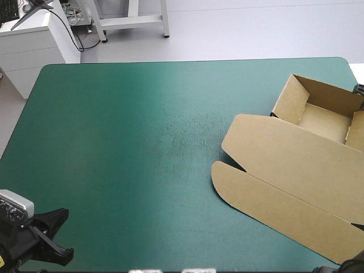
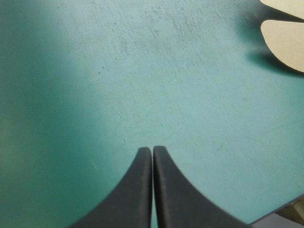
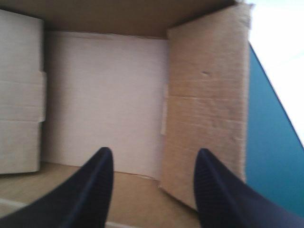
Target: Fold the box
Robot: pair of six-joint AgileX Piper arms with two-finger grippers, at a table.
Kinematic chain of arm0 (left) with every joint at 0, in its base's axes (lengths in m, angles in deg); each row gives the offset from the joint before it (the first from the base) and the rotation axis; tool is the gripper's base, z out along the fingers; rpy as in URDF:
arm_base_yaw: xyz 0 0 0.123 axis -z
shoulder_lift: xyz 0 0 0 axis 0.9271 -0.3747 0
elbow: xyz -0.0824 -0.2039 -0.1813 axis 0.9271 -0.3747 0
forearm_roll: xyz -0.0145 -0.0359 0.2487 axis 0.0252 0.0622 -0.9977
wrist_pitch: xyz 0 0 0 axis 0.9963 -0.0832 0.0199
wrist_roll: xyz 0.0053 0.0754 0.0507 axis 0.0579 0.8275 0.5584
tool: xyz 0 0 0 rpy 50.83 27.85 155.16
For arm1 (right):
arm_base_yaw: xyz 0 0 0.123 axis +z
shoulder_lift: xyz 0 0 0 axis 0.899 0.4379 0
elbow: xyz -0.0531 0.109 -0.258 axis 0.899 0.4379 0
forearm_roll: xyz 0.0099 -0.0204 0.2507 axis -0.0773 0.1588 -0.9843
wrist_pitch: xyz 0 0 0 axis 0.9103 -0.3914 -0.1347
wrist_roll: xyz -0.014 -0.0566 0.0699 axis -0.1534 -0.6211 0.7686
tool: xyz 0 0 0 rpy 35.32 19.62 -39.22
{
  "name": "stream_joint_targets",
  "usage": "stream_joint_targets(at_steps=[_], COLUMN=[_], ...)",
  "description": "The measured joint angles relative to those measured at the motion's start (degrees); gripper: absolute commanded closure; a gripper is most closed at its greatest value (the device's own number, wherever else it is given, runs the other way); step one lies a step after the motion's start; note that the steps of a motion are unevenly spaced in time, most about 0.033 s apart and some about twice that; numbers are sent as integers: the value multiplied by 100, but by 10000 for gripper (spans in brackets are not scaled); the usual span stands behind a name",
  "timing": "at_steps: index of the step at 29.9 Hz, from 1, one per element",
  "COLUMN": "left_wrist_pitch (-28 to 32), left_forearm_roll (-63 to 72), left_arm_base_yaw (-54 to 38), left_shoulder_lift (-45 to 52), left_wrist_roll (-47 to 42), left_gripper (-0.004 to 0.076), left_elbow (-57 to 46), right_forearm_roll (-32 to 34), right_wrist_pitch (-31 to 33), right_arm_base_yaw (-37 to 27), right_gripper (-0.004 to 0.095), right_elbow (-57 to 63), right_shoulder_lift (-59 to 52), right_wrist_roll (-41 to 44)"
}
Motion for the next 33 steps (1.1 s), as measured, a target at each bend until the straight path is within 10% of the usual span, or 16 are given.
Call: stream_joint_targets(at_steps=[16,33], left_wrist_pitch=[142,1181], left_forearm_roll=[280,306], left_arm_base_yaw=[0,0], left_shoulder_lift=[18,778], left_wrist_roll=[-6,165], left_gripper=[732,732], left_elbow=[-7,-1139], right_forearm_roll=[-395,-420], right_wrist_pitch=[-90,-2842], right_arm_base_yaw=[2953,3624], right_gripper=[908,908], right_elbow=[1074,5592], right_shoulder_lift=[-2096,-5418], right_wrist_roll=[-641,-1042])
